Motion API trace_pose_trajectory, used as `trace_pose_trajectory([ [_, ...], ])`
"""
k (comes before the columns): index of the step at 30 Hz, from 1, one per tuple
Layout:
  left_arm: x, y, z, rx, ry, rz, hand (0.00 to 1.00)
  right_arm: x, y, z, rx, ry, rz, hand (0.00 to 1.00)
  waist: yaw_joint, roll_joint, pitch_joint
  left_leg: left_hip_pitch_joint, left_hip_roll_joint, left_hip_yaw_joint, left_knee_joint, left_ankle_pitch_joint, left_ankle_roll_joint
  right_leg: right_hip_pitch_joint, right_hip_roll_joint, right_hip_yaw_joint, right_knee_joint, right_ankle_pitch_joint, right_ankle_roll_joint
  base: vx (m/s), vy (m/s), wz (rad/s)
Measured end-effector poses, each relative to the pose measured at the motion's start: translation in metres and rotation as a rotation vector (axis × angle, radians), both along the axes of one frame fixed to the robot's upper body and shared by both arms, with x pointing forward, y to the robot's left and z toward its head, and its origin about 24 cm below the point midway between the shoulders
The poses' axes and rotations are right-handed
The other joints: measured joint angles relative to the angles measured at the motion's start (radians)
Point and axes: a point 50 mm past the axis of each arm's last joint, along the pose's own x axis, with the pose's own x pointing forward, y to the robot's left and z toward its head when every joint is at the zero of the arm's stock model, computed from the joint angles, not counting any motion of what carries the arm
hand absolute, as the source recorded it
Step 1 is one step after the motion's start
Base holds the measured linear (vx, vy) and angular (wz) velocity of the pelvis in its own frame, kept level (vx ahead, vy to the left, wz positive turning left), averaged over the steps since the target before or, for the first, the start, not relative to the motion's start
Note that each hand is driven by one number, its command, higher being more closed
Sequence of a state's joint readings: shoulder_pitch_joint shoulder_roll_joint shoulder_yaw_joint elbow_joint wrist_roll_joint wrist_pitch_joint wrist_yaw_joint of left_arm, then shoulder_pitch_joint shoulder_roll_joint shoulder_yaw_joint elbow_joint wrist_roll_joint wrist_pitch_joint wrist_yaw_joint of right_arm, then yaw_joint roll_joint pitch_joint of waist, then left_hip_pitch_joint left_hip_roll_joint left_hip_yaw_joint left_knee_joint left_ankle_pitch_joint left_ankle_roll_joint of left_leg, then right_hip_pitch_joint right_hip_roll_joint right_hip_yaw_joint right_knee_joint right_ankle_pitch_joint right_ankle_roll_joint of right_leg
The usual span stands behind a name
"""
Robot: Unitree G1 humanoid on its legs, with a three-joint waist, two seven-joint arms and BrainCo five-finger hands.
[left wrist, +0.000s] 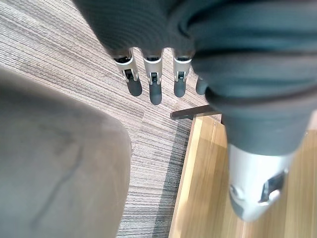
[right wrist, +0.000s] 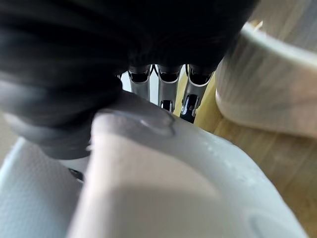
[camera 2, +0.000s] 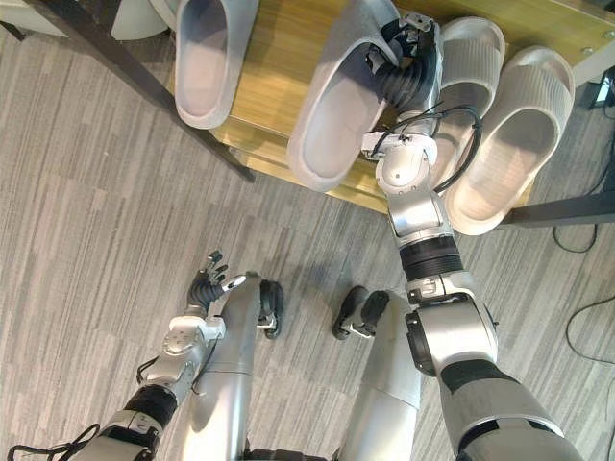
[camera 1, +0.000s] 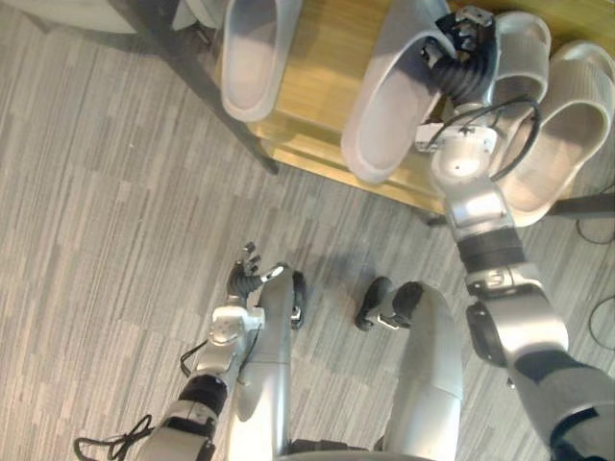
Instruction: Organize the slippers on the shoe rack
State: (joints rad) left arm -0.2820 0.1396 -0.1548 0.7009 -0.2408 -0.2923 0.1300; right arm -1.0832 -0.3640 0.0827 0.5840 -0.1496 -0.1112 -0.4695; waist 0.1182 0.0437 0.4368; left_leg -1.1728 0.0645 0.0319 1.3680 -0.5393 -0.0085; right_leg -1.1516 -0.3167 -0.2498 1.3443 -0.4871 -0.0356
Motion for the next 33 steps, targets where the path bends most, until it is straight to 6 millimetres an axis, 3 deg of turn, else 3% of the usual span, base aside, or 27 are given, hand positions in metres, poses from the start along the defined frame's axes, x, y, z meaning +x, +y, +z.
trace_pose_trajectory([
  [13,-0.002,-0.005,-0.006,-0.043,0.024,0.004,0.00,0.013,0.007,-0.004,-0.035,0.081,0.017,1.00,0.029,-0.003,-0.050,-0.042,-0.012,-0.007,0.000,0.006,-0.001,-0.028,-0.021,-0.015,0.007,-0.006,-0.001,0.02,-0.001,0.06],
  [14,-0.002,-0.006,-0.005,-0.045,0.023,0.003,0.00,0.015,0.009,-0.003,-0.044,0.089,0.014,0.00,0.032,-0.008,-0.056,-0.050,-0.015,-0.007,0.001,0.010,-0.003,-0.035,-0.025,-0.015,0.011,-0.006,-0.002,0.02,0.002,0.07],
  [33,-0.003,-0.010,-0.006,-0.077,0.022,0.011,0.00,0.017,0.010,0.016,-0.031,0.060,-0.020,0.00,0.048,-0.008,-0.067,-0.069,-0.024,-0.016,0.004,0.016,-0.005,-0.037,-0.043,-0.034,0.022,-0.021,-0.005,0.01,-0.001,0.05],
])
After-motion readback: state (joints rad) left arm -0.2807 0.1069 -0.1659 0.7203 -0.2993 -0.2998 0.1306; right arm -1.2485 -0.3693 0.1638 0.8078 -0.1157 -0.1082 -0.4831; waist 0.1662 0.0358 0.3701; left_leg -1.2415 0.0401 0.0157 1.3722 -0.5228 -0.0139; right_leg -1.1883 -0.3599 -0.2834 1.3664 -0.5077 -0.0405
